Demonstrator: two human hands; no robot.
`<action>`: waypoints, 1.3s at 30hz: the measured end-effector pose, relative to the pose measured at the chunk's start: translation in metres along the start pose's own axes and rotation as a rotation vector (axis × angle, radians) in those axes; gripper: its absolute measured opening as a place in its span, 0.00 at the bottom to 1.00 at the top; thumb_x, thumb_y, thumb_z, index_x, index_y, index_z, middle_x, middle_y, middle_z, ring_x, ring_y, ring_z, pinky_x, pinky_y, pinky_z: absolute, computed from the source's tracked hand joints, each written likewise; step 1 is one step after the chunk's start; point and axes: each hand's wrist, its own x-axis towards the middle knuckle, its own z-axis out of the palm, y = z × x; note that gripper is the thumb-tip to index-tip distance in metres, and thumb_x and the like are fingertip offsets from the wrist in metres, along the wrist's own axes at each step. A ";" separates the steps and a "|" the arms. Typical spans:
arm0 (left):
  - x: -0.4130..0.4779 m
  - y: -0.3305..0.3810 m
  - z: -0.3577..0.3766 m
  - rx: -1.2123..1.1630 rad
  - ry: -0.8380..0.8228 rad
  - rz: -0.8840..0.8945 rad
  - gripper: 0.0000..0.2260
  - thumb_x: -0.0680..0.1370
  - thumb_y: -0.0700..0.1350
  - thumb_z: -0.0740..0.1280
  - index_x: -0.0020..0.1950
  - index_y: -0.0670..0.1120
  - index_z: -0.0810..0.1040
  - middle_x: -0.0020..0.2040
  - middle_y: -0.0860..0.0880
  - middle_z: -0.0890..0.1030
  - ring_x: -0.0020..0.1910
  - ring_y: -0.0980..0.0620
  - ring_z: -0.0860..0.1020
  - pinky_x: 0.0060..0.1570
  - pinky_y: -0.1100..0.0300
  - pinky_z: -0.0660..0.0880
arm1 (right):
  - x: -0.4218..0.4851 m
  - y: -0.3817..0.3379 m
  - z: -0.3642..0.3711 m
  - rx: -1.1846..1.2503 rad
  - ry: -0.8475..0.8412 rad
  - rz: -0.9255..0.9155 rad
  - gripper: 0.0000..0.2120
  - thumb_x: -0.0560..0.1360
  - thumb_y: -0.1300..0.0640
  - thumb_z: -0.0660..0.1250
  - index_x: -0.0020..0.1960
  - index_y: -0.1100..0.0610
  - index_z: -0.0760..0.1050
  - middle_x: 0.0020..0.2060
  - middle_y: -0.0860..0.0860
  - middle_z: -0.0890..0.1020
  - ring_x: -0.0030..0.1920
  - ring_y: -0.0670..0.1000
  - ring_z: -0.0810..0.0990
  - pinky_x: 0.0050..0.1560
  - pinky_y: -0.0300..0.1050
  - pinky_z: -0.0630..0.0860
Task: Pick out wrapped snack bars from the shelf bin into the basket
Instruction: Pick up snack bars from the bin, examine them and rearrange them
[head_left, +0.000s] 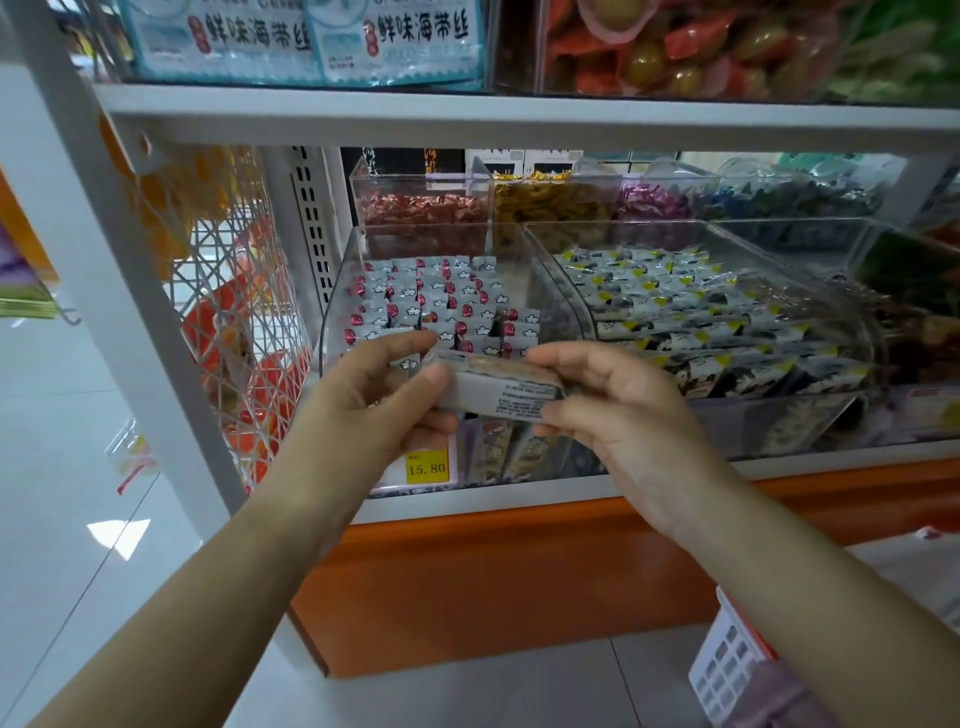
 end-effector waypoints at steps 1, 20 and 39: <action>0.000 0.000 0.000 0.003 -0.003 0.003 0.19 0.68 0.50 0.67 0.57 0.48 0.79 0.43 0.43 0.83 0.38 0.52 0.82 0.38 0.66 0.78 | 0.000 0.000 0.001 -0.005 -0.005 0.002 0.14 0.72 0.70 0.67 0.53 0.56 0.78 0.51 0.54 0.82 0.46 0.50 0.83 0.43 0.41 0.80; -0.004 0.003 0.007 -0.013 0.055 -0.061 0.08 0.74 0.44 0.67 0.39 0.41 0.71 0.30 0.45 0.79 0.27 0.48 0.78 0.27 0.61 0.76 | -0.008 -0.007 0.014 -0.146 0.091 -0.220 0.05 0.73 0.60 0.69 0.40 0.54 0.80 0.34 0.45 0.82 0.36 0.42 0.81 0.33 0.34 0.77; 0.024 -0.001 -0.006 1.152 0.197 0.411 0.16 0.79 0.50 0.60 0.63 0.43 0.73 0.58 0.45 0.76 0.54 0.47 0.75 0.51 0.55 0.73 | 0.038 -0.014 0.017 -0.327 0.312 -0.347 0.11 0.71 0.56 0.71 0.49 0.48 0.70 0.47 0.52 0.79 0.46 0.53 0.81 0.47 0.51 0.79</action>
